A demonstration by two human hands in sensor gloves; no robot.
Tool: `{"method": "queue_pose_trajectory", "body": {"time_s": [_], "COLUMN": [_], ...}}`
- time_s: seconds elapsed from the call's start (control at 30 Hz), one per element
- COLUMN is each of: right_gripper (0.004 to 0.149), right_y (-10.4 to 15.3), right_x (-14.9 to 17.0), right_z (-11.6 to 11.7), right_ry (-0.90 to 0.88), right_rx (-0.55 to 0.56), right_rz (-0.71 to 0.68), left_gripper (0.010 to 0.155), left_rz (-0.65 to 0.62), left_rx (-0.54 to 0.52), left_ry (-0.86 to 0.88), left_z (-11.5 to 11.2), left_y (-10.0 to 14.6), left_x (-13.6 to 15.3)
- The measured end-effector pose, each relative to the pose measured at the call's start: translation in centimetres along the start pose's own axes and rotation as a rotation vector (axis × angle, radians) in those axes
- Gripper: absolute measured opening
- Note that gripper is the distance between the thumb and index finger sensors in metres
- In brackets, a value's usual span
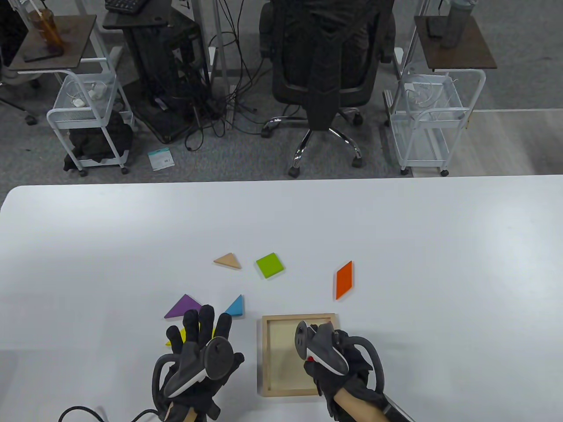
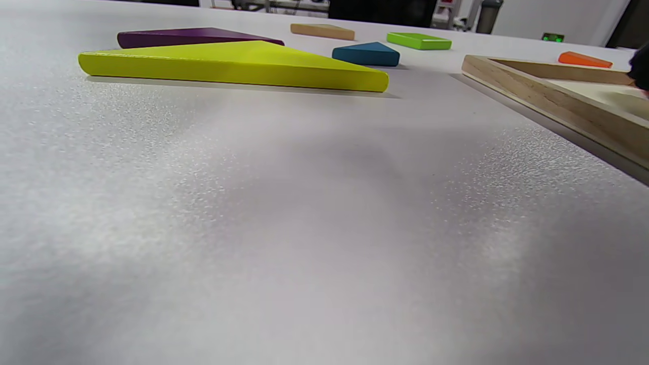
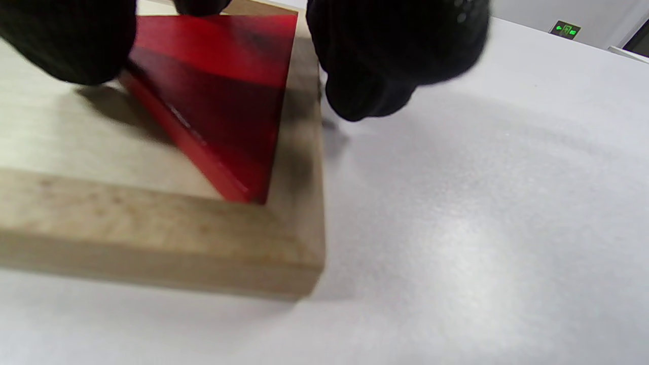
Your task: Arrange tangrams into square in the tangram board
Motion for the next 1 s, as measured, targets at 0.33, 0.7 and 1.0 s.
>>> {"method": "queue_pose_trajectory", "body": {"time_s": [0.33,0.7,1.0], "right_gripper": [0.087,0.088,0.088], "right_y": [2.5,1.3,1.3], "right_x": [11.2,15.4,15.7], "right_z": [-0.9,3.7,4.2], "right_ry": [-0.329,-0.442,-0.462], "right_rx": [0.216,0.08,0.056], "right_rz": [0.196,0.18,0.169], "left_gripper": [0.082,0.084,0.095], "left_rz": [0.028,0.065,0.077], "left_rx": [-0.021,0.022,0.117], "left_ry": [0.05,0.077,-0.016], "left_z": [1.0,0.9,2.6], "left_y": [0.2,-0.2,-0.6], "left_x": [1.3,2.7,3.9]}}
Point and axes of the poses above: the tracker on the back of each hand, its own x axis roughly to the little-finger side, its own y axis roughly from the fingertips to the wrist, z = x × y, the point moved 2 cm from there along -y, roughly from the wrist to the fingertips, and after that the axes turned 11 degrees about y, right-handed, at the moved point
